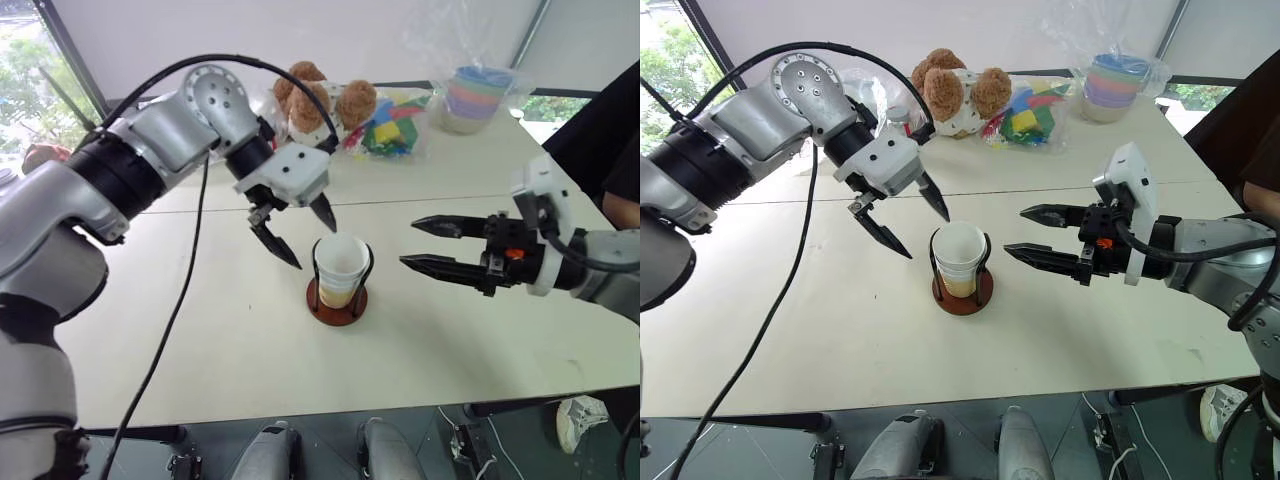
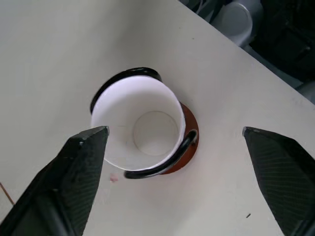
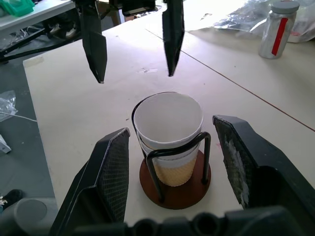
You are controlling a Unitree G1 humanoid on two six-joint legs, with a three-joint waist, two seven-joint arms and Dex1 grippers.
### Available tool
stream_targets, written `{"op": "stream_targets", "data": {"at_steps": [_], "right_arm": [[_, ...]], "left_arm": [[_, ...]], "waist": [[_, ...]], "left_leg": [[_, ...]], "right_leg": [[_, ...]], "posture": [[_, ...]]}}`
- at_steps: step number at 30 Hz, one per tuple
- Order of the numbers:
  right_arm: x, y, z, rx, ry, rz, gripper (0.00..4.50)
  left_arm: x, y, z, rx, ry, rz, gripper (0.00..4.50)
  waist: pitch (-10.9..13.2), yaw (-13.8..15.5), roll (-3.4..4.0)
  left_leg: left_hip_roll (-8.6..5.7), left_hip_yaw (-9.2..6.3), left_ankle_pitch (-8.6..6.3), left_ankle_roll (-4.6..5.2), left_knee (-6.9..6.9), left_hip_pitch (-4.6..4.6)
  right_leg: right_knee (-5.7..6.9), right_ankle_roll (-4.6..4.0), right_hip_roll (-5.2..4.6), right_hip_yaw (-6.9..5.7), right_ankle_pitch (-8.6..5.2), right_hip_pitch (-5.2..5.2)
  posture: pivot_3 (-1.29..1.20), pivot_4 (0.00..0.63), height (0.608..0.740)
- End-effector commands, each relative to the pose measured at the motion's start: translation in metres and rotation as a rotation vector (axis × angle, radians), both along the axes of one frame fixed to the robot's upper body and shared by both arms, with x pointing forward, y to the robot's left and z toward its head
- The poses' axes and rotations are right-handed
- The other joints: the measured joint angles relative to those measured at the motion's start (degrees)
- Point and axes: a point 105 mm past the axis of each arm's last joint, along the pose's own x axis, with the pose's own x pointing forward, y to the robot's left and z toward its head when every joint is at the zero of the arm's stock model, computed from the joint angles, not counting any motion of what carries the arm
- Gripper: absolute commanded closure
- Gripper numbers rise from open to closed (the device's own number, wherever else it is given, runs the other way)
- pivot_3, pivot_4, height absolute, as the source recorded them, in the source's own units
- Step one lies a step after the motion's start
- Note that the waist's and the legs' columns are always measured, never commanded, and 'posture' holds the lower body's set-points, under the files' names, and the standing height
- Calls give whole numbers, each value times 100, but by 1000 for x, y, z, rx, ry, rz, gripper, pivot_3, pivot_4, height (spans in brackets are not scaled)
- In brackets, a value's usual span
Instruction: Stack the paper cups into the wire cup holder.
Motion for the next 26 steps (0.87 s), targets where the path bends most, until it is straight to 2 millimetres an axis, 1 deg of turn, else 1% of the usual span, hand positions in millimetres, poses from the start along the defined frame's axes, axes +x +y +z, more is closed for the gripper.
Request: {"op": "stream_targets", "data": {"at_steps": [1,2,4,5,7,8,9,10,12,13,14,16,18,20,22,24,26], "right_arm": [[-3,1,3,12,-19,9,1576],[-1,-4,-2,13,-3,-13,1576],[6,-17,-14,20,27,-67,1576],[8,-21,-19,30,35,-86,1576],[19,-31,-26,67,36,-141,1576],[24,-35,-28,82,25,-165,1576],[32,-39,-31,111,17,-198,1576],[37,-43,-32,130,11,-219,1576],[50,-49,-36,172,-1,-272,1576],[55,-53,-39,174,-9,-295,1576],[62,-56,-45,180,-12,-327,1576],[73,-61,-54,188,-23,-381,1576],[86,-67,-64,222,-34,-453,1576],[97,-73,-70,259,-59,-513,1576],[106,-80,-71,284,-104,-573,1576],[114,-86,-74,295,-132,-619,1576],[119,-90,-77,309,-144,-649,1576]], "left_arm": [[6,1,41,-146,-67,49,275],[12,6,51,-219,-48,111,275],[23,24,60,-355,-7,239,275],[29,34,59,-410,1,312,275],[41,60,51,-525,12,478,275],[43,70,47,-582,34,552,275],[43,84,43,-685,70,644,275],[42,91,40,-749,93,704,275],[39,109,25,-851,97,860,275],[37,113,15,-869,72,917,275],[34,122,2,-922,69,1019,275],[22,133,-21,-974,64,1161,275],[6,142,-53,-1078,67,1345,275],[-7,151,-72,-1153,51,1487,275],[-14,156,-87,-1187,23,1585,275],[-20,159,-100,-1213,14,1656,275],[-23,161,-108,-1247,7,1709,275]], "waist": [[0,-12,0],[0,-13,0],[0,-30,1],[-3,-58,4],[-13,-127,23],[-17,-166,29],[-15,-196,27],[-15,-203,27],[-14,-187,24],[-14,-178,24],[-14,-139,24],[-17,-117,25],[-26,-46,33],[-25,8,29],[-24,118,26],[-27,150,32],[-27,153,33]], "left_leg": [[0,0,0,1,0,0],[0,0,-1,1,-1,0],[2,-2,-2,3,-2,0],[1,0,-5,9,-3,2],[3,5,-13,23,-6,17],[3,6,-14,24,-9,25],[3,6,-13,23,-10,29],[5,2,-12,21,-9,29],[7,1,-11,19,-7,30],[7,-4,-9,15,-5,23],[6,-4,-7,11,-5,17],[3,-3,10,-20,-10,10],[3,-2,14,-38,-17,10],[2,3,9,-47,-17,14],[-1,-4,14,-57,-12,7],[-2,-7,15,-58,-12,8],[-4,-8,5,-41,-13,34]], "right_leg": [[-1,0,0,0,0,0],[-1,1,0,0,0,-1],[0,1,4,-4,-1,-2],[2,4,4,-4,-3,-2],[6,5,6,6,-3,0],[10,5,7,15,-3,0],[15,5,7,18,-3,1],[19,5,9,18,-3,1],[20,4,9,25,-2,-1],[21,3,6,26,-2,-3],[17,3,4,30,-2,-10],[12,2,0,33,-1,-18],[4,2,-6,36,0,-18],[4,2,-8,38,0,-14],[3,0,-4,37,1,-14],[0,-7,0,33,6,-9],[-3,-10,0,27,13,21]], "posture": [[0,150,740],[0,150,740],[0,150,740],[0,150,740],[0,150,740],[0,150,740],[0,150,740],[0,150,740],[0,150,740],[0,150,740],[0,150,740],[0,150,740],[0,150,740],[0,150,740],[0,150,740],[0,150,740],[0,150,740]]}}
